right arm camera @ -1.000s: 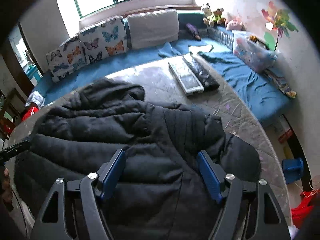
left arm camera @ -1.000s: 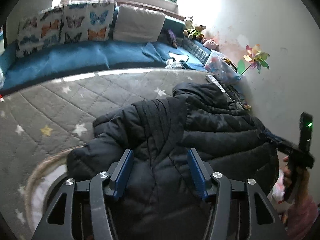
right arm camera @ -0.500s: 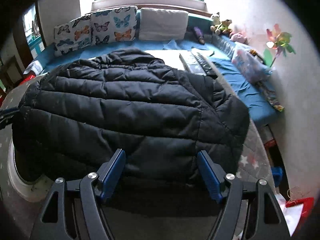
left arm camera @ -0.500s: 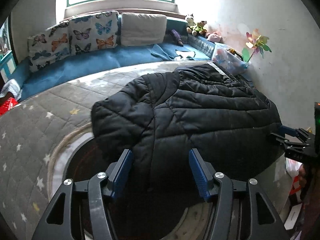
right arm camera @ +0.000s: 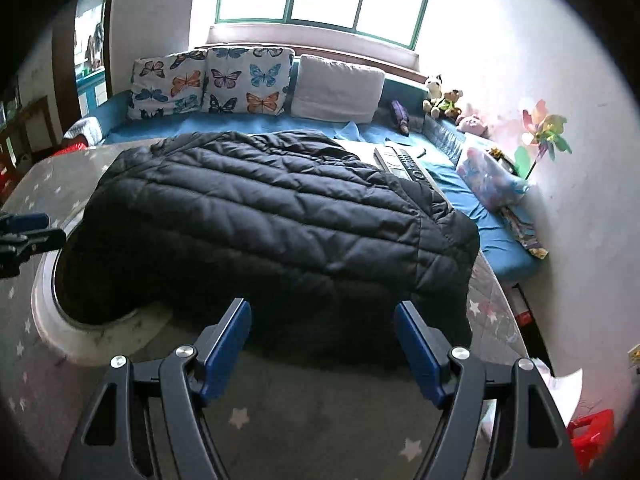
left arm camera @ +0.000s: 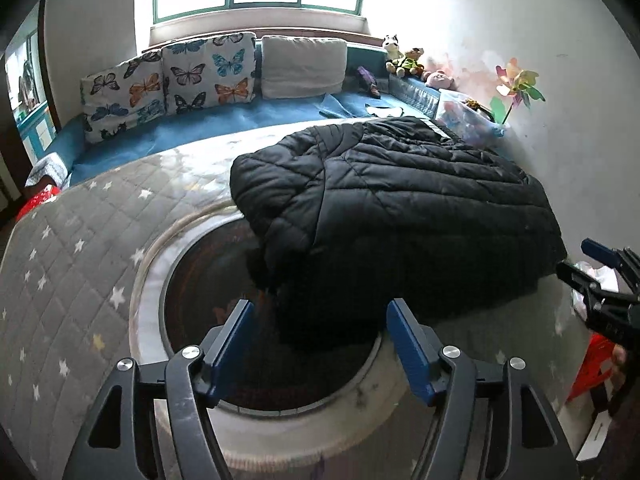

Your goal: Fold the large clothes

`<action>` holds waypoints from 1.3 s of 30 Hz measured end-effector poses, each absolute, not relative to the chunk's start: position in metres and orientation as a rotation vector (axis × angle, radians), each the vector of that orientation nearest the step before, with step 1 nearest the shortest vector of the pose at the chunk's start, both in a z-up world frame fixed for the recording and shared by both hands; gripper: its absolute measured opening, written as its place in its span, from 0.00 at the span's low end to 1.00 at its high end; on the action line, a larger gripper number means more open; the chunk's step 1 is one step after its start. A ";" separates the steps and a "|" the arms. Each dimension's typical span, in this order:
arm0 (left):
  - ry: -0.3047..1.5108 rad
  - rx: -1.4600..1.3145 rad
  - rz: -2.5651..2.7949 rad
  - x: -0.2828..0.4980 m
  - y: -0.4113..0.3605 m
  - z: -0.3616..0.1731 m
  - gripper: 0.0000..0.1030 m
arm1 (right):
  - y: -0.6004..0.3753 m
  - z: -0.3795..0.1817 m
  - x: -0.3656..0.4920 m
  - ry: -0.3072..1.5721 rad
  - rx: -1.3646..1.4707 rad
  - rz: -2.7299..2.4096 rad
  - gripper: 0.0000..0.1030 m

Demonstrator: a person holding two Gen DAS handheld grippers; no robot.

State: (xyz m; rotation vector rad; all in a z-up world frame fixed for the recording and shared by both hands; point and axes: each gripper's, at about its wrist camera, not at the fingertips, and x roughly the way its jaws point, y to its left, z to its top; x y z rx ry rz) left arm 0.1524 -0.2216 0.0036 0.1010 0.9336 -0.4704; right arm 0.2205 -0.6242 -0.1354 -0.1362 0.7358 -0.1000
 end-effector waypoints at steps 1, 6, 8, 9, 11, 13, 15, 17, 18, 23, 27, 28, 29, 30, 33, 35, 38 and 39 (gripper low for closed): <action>0.932 0.101 -0.469 0.147 -0.220 0.005 0.74 | -0.620 -0.137 0.216 0.736 -0.135 -0.097 0.79; 0.911 0.121 -0.456 0.118 -0.209 0.014 0.84 | -0.609 -0.140 0.194 0.729 -0.099 -0.099 0.79; 0.906 0.120 -0.456 0.109 -0.205 0.017 0.85 | -0.608 -0.141 0.184 0.720 -0.078 -0.106 0.79; 0.906 0.122 -0.457 0.103 -0.202 0.018 0.85 | -0.607 -0.142 0.180 0.718 -0.063 -0.102 0.79; 0.904 0.137 -0.460 0.095 -0.199 0.020 0.86 | -0.606 -0.145 0.173 0.718 -0.037 -0.096 0.79; 0.898 0.150 -0.454 0.086 -0.196 0.020 0.86 | -0.604 -0.147 0.164 0.713 -0.016 -0.108 0.79; 0.892 0.153 -0.455 0.076 -0.192 0.020 0.86 | -0.602 -0.148 0.156 0.708 0.000 -0.119 0.79; 0.890 0.159 -0.451 0.067 -0.187 0.018 0.86 | -0.601 -0.149 0.150 0.703 0.003 -0.134 0.79; 0.887 0.163 -0.448 0.063 -0.186 0.017 0.86 | -0.601 -0.149 0.147 0.699 0.002 -0.145 0.79; 0.876 0.177 -0.453 0.041 -0.181 0.015 0.86 | -0.593 -0.148 0.137 0.684 -0.016 -0.156 0.79; 0.877 0.177 -0.452 0.029 -0.178 0.013 0.86 | -0.589 -0.147 0.132 0.670 -0.006 -0.141 0.79; 0.875 0.180 -0.451 0.026 -0.178 0.013 0.86 | -0.589 -0.147 0.131 0.666 -0.001 -0.139 0.79; 0.875 0.182 -0.453 0.024 -0.177 0.013 0.86 | -0.588 -0.147 0.130 0.665 -0.001 -0.137 0.79; 0.876 0.181 -0.454 0.022 -0.176 0.012 0.86 | -0.586 -0.147 0.129 0.665 -0.002 -0.136 0.79; 0.879 0.181 -0.452 0.016 -0.173 0.010 0.86 | -0.583 -0.148 0.128 0.665 -0.008 -0.132 0.79; 0.882 0.180 -0.455 0.015 -0.172 0.010 0.86 | -0.582 -0.149 0.128 0.667 -0.005 -0.128 0.79; 0.881 0.187 -0.455 0.012 -0.172 0.009 0.86 | -0.581 -0.150 0.127 0.667 -0.003 -0.123 0.79; 0.881 0.188 -0.456 0.011 -0.172 0.009 0.86 | -0.581 -0.150 0.127 0.667 -0.002 -0.126 0.79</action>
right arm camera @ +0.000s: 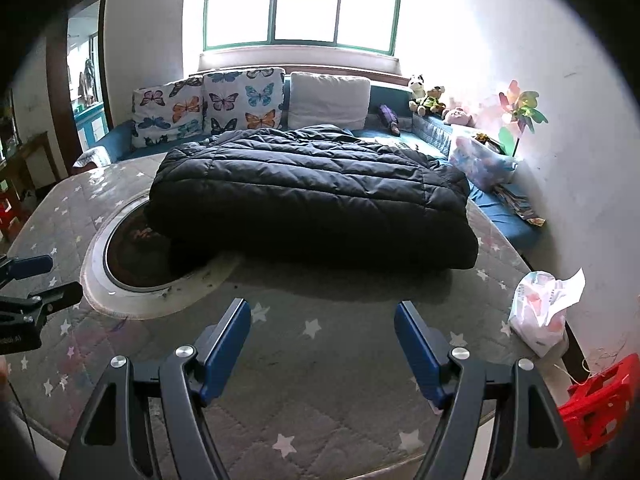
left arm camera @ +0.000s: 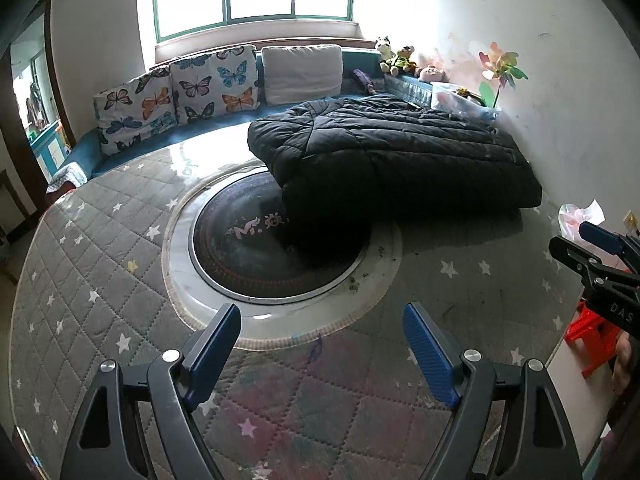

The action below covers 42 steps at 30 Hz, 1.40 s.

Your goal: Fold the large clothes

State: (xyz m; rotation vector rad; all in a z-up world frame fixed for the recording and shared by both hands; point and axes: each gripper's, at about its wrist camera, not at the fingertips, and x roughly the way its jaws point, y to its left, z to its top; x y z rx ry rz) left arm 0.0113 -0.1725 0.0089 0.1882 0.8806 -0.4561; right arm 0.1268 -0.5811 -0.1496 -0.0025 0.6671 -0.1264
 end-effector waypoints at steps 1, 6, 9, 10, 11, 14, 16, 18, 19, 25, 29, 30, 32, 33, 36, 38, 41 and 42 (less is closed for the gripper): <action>0.878 0.189 -0.457 0.010 -0.173 0.009 0.86 | -0.581 -0.150 0.127 0.667 -0.001 -0.125 0.79; 0.877 0.195 -0.460 0.010 -0.174 0.010 0.86 | -0.581 -0.151 0.125 0.670 0.006 -0.126 0.79; 0.878 0.199 -0.460 0.010 -0.175 0.010 0.86 | -0.583 -0.152 0.126 0.672 0.015 -0.123 0.79; 0.879 0.201 -0.461 0.010 -0.176 0.010 0.86 | -0.583 -0.152 0.126 0.672 0.017 -0.124 0.79; 0.880 0.201 -0.463 0.010 -0.176 0.009 0.86 | -0.584 -0.153 0.126 0.673 0.020 -0.123 0.79; 0.883 0.205 -0.465 0.010 -0.176 0.008 0.86 | -0.585 -0.153 0.127 0.675 0.025 -0.122 0.79; 0.885 0.209 -0.467 0.011 -0.177 0.007 0.86 | -0.586 -0.153 0.128 0.676 0.022 -0.119 0.79; 0.886 0.212 -0.467 0.012 -0.178 0.006 0.86 | -0.585 -0.153 0.128 0.676 0.021 -0.122 0.79; 0.888 0.214 -0.468 0.012 -0.178 0.005 0.86 | -0.585 -0.153 0.128 0.673 0.022 -0.123 0.79; 0.894 0.221 -0.467 0.012 -0.179 0.001 0.86 | -0.585 -0.153 0.128 0.671 0.022 -0.123 0.79; 0.902 0.224 -0.468 0.012 -0.181 -0.001 0.86 | -0.585 -0.154 0.129 0.673 0.022 -0.122 0.79; 0.903 0.225 -0.469 0.013 -0.181 -0.002 0.86 | -0.585 -0.154 0.129 0.671 0.023 -0.122 0.79; 0.906 0.228 -0.471 0.013 -0.181 -0.003 0.86 | -0.586 -0.154 0.130 0.675 0.023 -0.117 0.79; 0.907 0.229 -0.472 0.013 -0.182 -0.003 0.86 | -0.586 -0.154 0.130 0.675 0.022 -0.119 0.79; 0.909 0.233 -0.477 0.013 -0.184 -0.004 0.86 | -0.586 -0.154 0.130 0.677 0.024 -0.116 0.79; 0.909 0.233 -0.484 0.013 -0.184 -0.005 0.86 | -0.585 -0.155 0.131 0.678 0.025 -0.116 0.79; 0.902 0.239 -0.493 0.012 -0.186 -0.005 0.86 | -0.584 -0.156 0.131 0.680 0.025 -0.115 0.79; 0.898 0.237 -0.499 0.011 -0.186 -0.005 0.86 | -0.585 -0.156 0.132 0.680 0.025 -0.113 0.79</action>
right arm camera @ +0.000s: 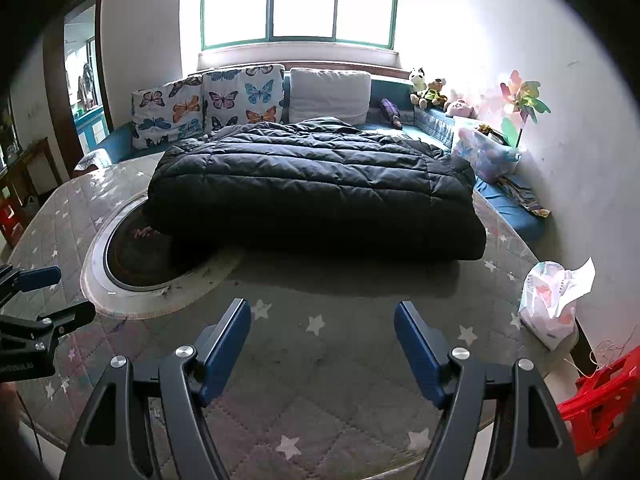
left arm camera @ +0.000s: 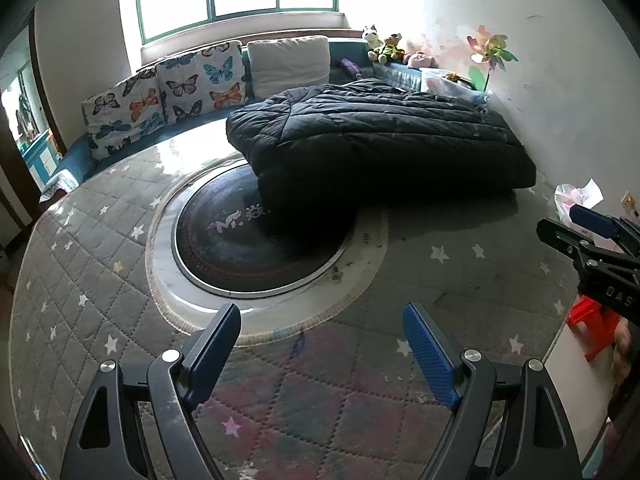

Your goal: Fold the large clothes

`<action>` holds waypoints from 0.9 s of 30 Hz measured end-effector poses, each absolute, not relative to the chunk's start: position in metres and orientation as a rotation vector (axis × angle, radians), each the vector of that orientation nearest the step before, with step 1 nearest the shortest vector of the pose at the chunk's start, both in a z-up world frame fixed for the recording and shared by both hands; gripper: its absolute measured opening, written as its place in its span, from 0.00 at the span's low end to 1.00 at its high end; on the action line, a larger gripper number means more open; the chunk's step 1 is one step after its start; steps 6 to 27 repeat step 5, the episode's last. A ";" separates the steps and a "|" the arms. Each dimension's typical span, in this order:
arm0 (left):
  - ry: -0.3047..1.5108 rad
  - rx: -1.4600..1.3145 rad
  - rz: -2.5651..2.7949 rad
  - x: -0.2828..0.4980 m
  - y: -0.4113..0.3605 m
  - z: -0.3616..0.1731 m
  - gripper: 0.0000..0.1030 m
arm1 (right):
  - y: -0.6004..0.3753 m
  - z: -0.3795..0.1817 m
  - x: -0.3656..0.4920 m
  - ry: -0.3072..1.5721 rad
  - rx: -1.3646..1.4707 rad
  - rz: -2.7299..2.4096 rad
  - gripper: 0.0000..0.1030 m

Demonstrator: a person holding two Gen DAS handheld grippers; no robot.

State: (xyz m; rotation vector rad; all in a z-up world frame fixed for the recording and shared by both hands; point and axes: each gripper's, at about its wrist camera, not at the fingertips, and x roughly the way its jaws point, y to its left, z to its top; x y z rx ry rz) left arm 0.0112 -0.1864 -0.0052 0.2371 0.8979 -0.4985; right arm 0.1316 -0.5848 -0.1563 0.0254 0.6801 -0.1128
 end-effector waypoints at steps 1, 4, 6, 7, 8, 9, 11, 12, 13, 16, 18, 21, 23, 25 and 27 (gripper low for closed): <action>0.892 0.232 -0.505 0.011 -0.187 -0.005 0.86 | -0.584 -0.156 0.132 0.679 0.026 -0.111 0.79; 0.887 0.231 -0.510 0.010 -0.188 -0.004 0.86 | -0.584 -0.156 0.132 0.680 0.023 -0.114 0.79; 0.887 0.235 -0.511 0.009 -0.189 -0.004 0.86 | -0.585 -0.156 0.131 0.679 0.025 -0.113 0.79; 0.887 0.235 -0.511 0.009 -0.189 -0.004 0.86 | -0.585 -0.156 0.131 0.679 0.025 -0.113 0.79; 0.887 0.235 -0.511 0.009 -0.189 -0.004 0.86 | -0.585 -0.156 0.131 0.679 0.025 -0.113 0.79; 0.887 0.235 -0.511 0.009 -0.189 -0.004 0.86 | -0.585 -0.156 0.131 0.679 0.025 -0.113 0.79; 0.887 0.235 -0.511 0.009 -0.189 -0.004 0.86 | -0.585 -0.156 0.131 0.679 0.025 -0.113 0.79; 0.887 0.235 -0.511 0.009 -0.189 -0.004 0.86 | -0.585 -0.156 0.131 0.679 0.025 -0.113 0.79; 0.887 0.235 -0.511 0.009 -0.189 -0.004 0.86 | -0.585 -0.156 0.131 0.679 0.025 -0.113 0.79; 0.887 0.235 -0.511 0.009 -0.189 -0.004 0.86 | -0.585 -0.156 0.131 0.679 0.025 -0.113 0.79; 0.887 0.235 -0.511 0.009 -0.189 -0.004 0.86 | -0.585 -0.156 0.131 0.679 0.025 -0.113 0.79; 0.887 0.235 -0.511 0.009 -0.189 -0.004 0.86 | -0.585 -0.156 0.131 0.679 0.025 -0.113 0.79; 0.887 0.235 -0.511 0.009 -0.189 -0.004 0.86 | -0.585 -0.156 0.131 0.679 0.025 -0.113 0.79; 0.887 0.235 -0.511 0.009 -0.189 -0.004 0.86 | -0.585 -0.156 0.131 0.679 0.025 -0.113 0.79; 0.887 0.235 -0.511 0.009 -0.189 -0.004 0.86 | -0.585 -0.156 0.131 0.679 0.025 -0.113 0.79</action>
